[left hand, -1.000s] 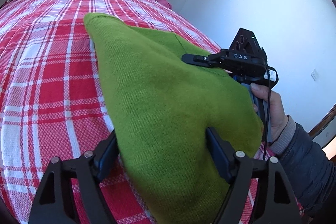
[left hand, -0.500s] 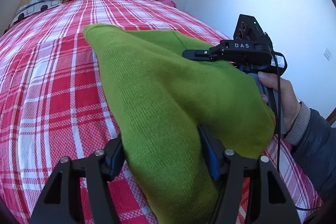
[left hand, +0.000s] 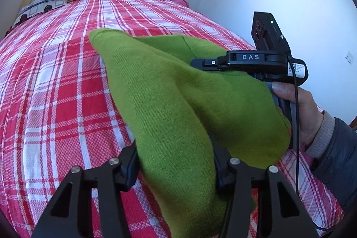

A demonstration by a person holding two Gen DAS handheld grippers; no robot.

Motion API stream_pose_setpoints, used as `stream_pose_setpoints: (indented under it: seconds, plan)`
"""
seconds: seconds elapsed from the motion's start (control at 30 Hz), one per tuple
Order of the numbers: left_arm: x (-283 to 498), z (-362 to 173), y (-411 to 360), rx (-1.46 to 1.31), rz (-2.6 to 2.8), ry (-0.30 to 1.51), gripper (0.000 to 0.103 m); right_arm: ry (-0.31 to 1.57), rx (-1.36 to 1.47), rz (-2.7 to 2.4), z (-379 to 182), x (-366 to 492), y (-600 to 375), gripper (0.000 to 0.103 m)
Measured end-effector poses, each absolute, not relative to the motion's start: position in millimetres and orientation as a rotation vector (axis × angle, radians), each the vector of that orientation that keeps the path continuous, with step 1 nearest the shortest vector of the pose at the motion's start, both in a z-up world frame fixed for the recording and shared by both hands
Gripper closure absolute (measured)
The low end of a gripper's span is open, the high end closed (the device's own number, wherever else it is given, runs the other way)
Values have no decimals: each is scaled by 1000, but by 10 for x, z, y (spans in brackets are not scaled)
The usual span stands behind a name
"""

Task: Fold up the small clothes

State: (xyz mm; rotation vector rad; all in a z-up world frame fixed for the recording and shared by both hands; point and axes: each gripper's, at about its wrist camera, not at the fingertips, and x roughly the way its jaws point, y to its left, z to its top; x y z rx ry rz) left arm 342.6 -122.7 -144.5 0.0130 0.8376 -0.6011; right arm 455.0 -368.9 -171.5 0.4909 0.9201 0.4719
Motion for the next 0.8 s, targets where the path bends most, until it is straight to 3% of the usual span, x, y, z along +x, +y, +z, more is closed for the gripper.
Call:
stream_pose_setpoints:
  seconds: [0.2,0.8]
  plan:
    - [3372,-1377,-1162,25,-613,846,58,887,448,458,-1550,4377,-3593,74]
    - [2810,-1048,-718,-11,-558,810,60,806,508,554,-1145,3791,-3048,75]
